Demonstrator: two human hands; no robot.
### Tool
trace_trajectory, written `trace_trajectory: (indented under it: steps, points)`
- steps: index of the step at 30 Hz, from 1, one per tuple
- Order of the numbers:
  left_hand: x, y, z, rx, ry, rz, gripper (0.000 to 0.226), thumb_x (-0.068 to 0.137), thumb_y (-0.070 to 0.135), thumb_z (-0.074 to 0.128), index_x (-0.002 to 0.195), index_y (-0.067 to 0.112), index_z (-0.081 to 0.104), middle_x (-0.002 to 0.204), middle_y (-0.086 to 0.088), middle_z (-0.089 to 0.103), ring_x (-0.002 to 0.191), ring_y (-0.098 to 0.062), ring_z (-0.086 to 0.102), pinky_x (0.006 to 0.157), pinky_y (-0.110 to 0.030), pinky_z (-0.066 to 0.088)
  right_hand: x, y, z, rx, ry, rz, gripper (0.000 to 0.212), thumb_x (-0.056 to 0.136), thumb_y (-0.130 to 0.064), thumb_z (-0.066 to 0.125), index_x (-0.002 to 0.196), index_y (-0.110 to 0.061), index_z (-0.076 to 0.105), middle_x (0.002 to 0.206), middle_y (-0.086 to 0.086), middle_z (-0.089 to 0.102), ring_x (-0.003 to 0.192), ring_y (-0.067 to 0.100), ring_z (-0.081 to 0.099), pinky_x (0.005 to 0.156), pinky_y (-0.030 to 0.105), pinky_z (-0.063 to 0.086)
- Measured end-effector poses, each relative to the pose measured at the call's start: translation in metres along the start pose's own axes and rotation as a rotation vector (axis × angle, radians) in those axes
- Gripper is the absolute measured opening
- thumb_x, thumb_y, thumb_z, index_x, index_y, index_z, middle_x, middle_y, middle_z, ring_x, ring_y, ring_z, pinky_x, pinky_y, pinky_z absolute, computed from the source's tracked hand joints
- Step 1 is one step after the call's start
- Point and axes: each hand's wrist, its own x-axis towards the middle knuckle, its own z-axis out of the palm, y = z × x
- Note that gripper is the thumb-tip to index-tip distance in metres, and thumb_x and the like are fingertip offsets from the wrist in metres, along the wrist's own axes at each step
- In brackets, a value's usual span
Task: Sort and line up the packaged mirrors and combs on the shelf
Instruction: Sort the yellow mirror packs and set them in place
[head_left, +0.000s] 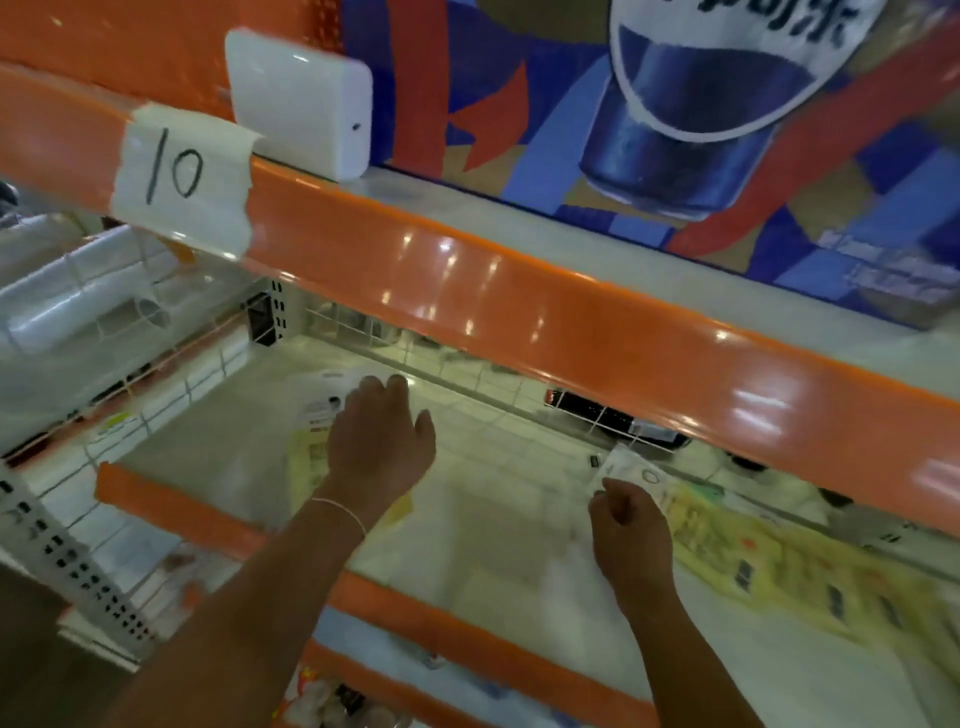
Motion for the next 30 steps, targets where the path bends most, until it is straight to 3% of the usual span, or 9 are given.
trace_trajectory:
  steps: [6,9,12,15,17,20,25,27,30]
  points:
    - [-0.024,0.065,0.046,-0.157,-0.196,0.252,0.035,0.091,0.033,0.049,0.12,0.013,0.053,0.111,-0.008,0.056,0.106,-0.026,0.053,0.084,-0.037,0.048,0.014,0.035,-0.05,-0.38,-0.009,-0.021,0.04,0.094,-0.021,0.054,0.133,-0.012,0.053,0.137,0.008,0.055,0.124,0.026,0.052,0.096,0.024,0.036]
    - [-0.043,0.09,0.074,-0.23,-0.339,0.305,0.038,0.092,0.034,0.048,0.125,0.016,0.051,0.118,-0.004,0.055,0.108,-0.021,0.053,0.091,-0.034,0.047,0.015,0.058,-0.06,-0.671,-0.111,-0.046,0.047,0.094,-0.031,0.041,0.138,-0.015,0.044,0.144,0.011,0.046,0.133,0.028,0.041,0.106,0.04,0.038]
    - [-0.061,0.112,0.095,-0.3,-0.477,0.299,0.037,0.092,0.035,0.049,0.125,0.017,0.051,0.118,-0.003,0.054,0.104,-0.018,0.055,0.091,-0.032,0.046,0.011,0.069,-0.067,-0.826,-0.241,-0.022,0.053,0.097,-0.033,0.032,0.148,-0.021,0.028,0.158,0.005,0.022,0.146,0.023,0.017,0.115,0.046,0.021]
    - [-0.074,0.133,0.107,-0.342,-0.608,0.211,0.033,0.092,0.033,0.051,0.118,0.014,0.057,0.114,-0.005,0.058,0.101,-0.02,0.058,0.086,-0.028,0.045,0.003,0.073,-0.072,-0.835,-0.29,-0.042,0.053,0.098,-0.033,0.031,0.15,-0.025,0.023,0.161,0.001,0.012,0.148,0.02,0.01,0.118,0.047,0.016]
    - [-0.081,0.146,0.113,-0.428,-0.699,0.073,0.022,0.088,0.027,0.051,0.093,0.009,0.063,0.094,-0.012,0.065,0.09,-0.026,0.065,0.076,-0.032,0.051,-0.003,0.071,-0.077,-0.847,-0.32,-0.051,0.053,0.097,-0.033,0.031,0.148,-0.026,0.025,0.16,0.0,0.015,0.146,0.02,0.016,0.117,0.049,0.016]
    - [-0.09,0.161,0.12,-0.761,-0.81,-0.268,0.016,0.086,0.016,0.052,0.079,0.003,0.058,0.075,-0.017,0.062,0.067,-0.028,0.067,0.063,-0.037,0.058,-0.013,0.065,-0.09,-0.874,-0.358,-0.087,0.048,0.093,-0.033,0.037,0.141,-0.028,0.034,0.143,0.0,0.045,0.131,0.023,0.039,0.11,0.045,0.024]
    - [-0.099,0.171,0.133,-0.827,-0.703,-0.437,0.015,0.086,0.011,0.052,0.094,0.002,0.06,0.078,-0.014,0.064,0.065,-0.025,0.064,0.062,-0.038,0.058,0.004,0.073,-0.114,-0.702,-0.192,-0.111,0.039,0.089,-0.039,0.041,0.124,-0.028,0.055,0.11,-0.001,0.068,0.105,0.023,0.06,0.093,0.033,0.043]
    - [-0.106,0.171,0.138,-0.712,-0.648,-0.329,0.018,0.085,0.015,0.051,0.1,0.011,0.06,0.087,-0.009,0.065,0.074,-0.022,0.065,0.067,-0.036,0.059,0.024,0.08,-0.124,-0.659,-0.079,-0.032,0.047,0.085,-0.05,0.05,0.125,-0.026,0.054,0.121,0.003,0.064,0.112,0.026,0.057,0.094,0.038,0.045]
    - [-0.117,0.173,0.142,-0.424,-0.568,-0.107,0.024,0.089,0.023,0.048,0.11,0.017,0.059,0.101,0.0,0.063,0.089,-0.017,0.06,0.072,-0.026,0.047,0.046,0.087,-0.132,-0.711,-0.156,0.095,0.086,0.067,-0.07,0.063,0.137,-0.027,0.04,0.139,0.003,0.049,0.129,0.03,0.043,0.103,0.048,0.038]
